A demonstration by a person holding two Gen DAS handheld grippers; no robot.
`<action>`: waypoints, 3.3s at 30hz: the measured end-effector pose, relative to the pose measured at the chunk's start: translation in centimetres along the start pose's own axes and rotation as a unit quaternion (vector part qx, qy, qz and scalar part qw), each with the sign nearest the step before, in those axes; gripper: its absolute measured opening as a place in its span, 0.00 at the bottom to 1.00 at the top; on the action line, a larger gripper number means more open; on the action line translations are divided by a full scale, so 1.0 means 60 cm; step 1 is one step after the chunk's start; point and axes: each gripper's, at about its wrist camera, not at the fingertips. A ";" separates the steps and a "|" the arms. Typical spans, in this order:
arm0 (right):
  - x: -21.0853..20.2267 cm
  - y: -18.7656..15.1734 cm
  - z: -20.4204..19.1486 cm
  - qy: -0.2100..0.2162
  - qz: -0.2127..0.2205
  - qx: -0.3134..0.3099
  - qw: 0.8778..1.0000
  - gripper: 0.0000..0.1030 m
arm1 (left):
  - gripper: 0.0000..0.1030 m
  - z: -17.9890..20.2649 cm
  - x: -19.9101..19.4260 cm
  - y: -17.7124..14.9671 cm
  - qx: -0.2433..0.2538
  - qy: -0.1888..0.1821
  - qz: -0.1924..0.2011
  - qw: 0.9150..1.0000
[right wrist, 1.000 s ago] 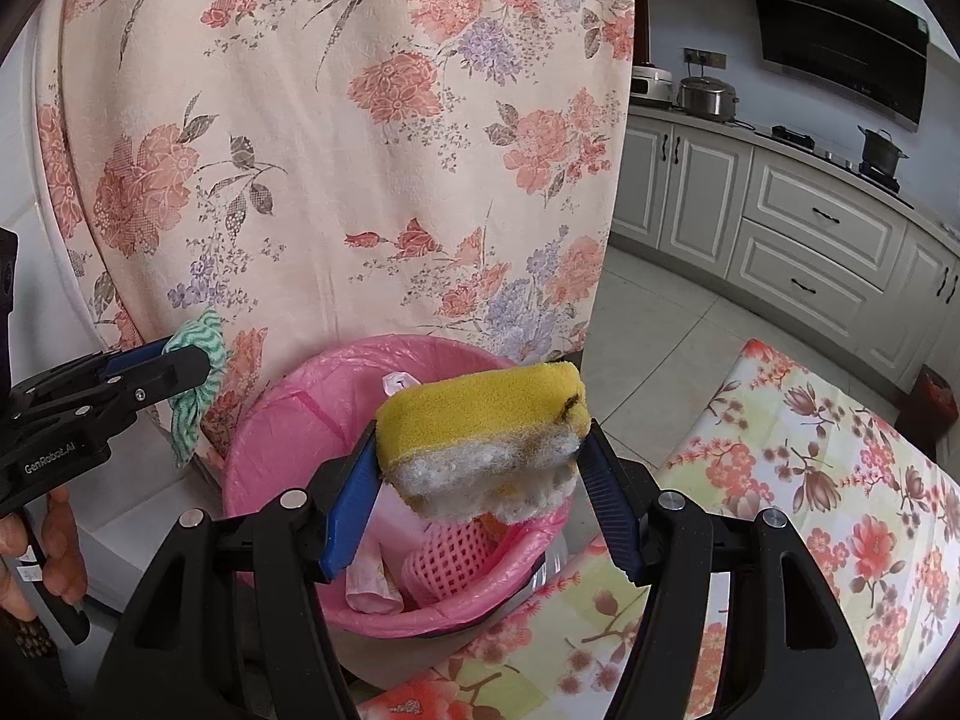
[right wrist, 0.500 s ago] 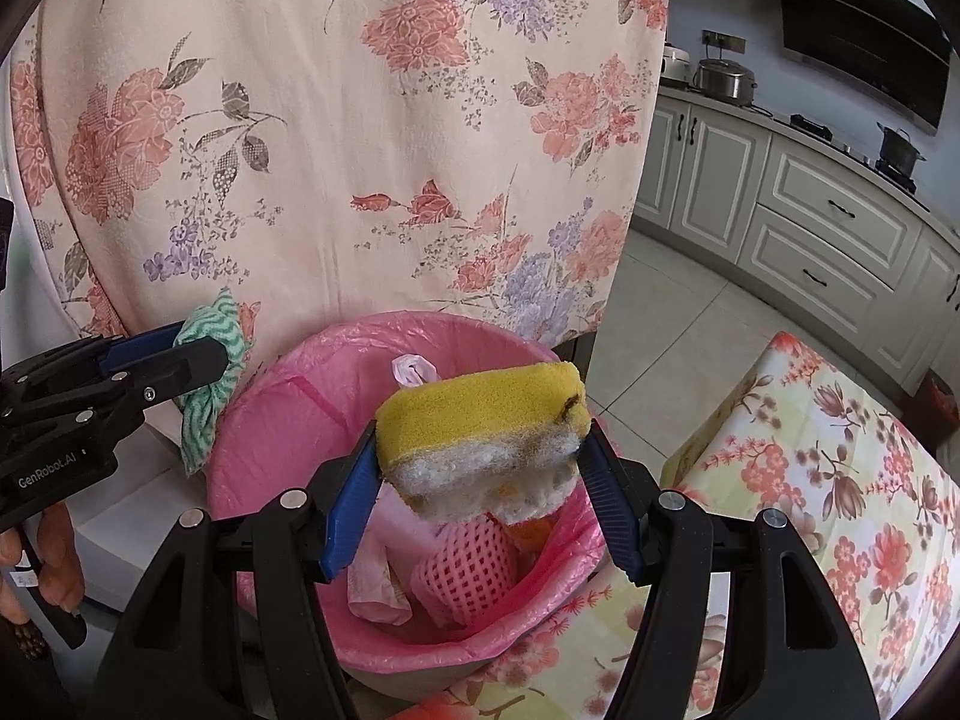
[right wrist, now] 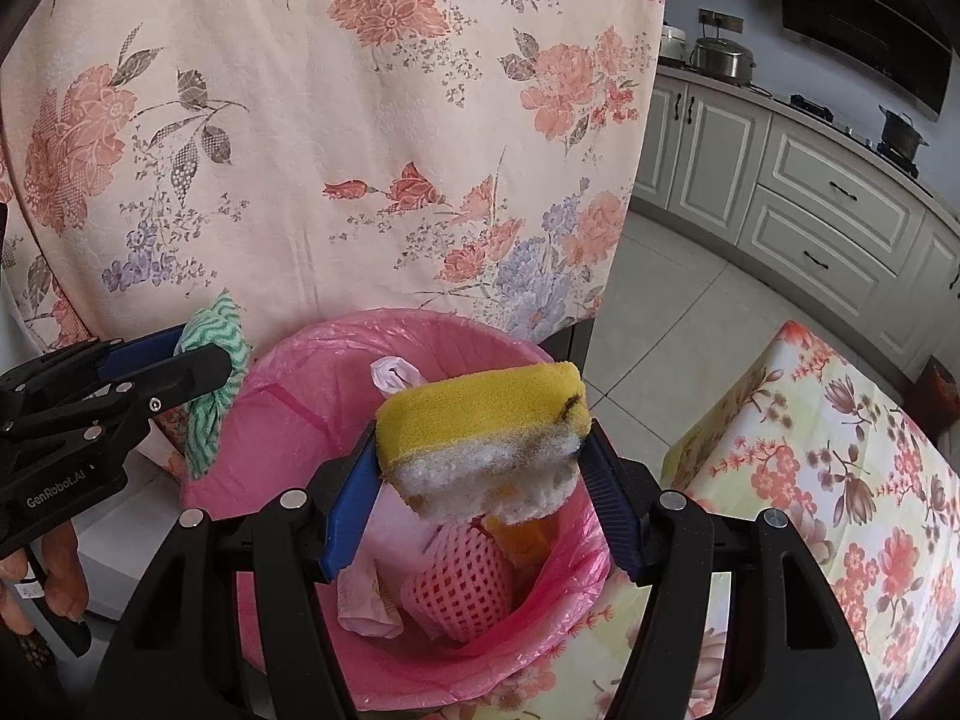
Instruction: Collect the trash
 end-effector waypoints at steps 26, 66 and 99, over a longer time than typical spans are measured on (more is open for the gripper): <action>0.013 0.013 0.015 -0.004 -0.003 0.004 1.000 0.68 | 0.48 -0.008 0.001 0.005 -0.017 0.010 -0.001 1.000; -0.179 -0.155 -0.029 -0.035 0.066 0.020 0.997 0.82 | 0.92 0.027 -0.161 -0.132 -0.011 0.012 -0.013 1.000; -0.180 -0.156 -0.026 -0.035 0.068 0.025 0.997 0.82 | 0.92 0.038 -0.160 -0.133 -0.008 0.005 -0.012 1.000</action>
Point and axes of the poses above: each gripper's, at about its wrist camera, not at the fingertips, and x roughly the way its jaws point, z to its right, y to its top, and after that the axes turned 9 degrees about y, right-handed
